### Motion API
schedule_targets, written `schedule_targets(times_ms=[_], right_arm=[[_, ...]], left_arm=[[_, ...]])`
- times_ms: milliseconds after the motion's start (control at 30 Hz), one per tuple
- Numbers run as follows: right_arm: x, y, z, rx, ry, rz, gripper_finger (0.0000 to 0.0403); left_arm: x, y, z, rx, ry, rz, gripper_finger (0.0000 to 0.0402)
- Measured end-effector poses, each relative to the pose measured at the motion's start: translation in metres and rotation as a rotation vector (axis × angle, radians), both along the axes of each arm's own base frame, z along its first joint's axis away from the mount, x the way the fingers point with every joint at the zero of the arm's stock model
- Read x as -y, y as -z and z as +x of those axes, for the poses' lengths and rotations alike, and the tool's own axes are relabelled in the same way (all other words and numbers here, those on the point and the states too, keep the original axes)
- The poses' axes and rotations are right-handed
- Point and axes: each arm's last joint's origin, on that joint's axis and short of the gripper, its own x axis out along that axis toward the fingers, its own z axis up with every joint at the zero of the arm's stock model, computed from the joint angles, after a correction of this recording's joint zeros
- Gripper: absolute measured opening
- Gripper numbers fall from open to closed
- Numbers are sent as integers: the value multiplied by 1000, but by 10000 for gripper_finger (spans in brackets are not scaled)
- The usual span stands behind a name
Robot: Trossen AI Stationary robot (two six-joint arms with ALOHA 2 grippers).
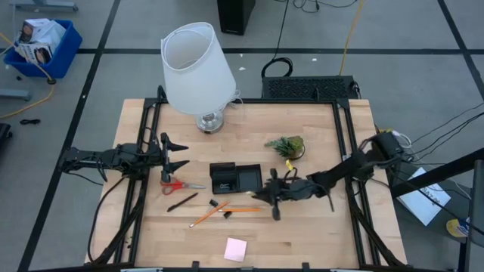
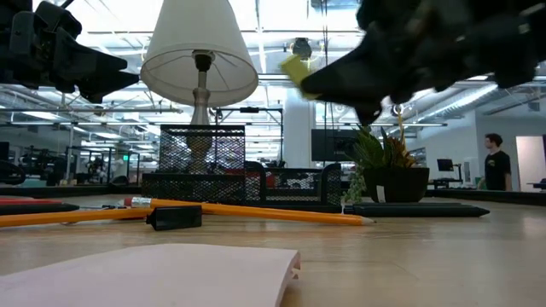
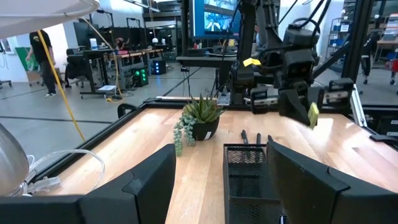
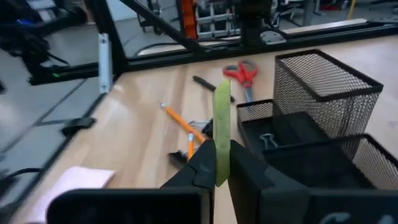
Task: Pick and place office supplies into organizer
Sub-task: Put the green eraser into the black desk organizer
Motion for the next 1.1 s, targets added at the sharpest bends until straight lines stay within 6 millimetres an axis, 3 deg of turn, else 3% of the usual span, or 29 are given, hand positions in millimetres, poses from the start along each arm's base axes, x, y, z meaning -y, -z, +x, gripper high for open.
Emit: schedule_targets(times_ms=[233,367,667,1100], right_arm=[[-5,5,49,-28,8,-92,35],[-6,3,65,-67,17,-125,24],[5,-10,82,-72,62,-127,32],[17,4,92,-128,77,-132,24]], left_arm=[[0,0,0,1,0,0,255],[0,0,0,0,0,0,255],[0,0,0,0,0,0,255],[0,0,0,0,0,0,255]])
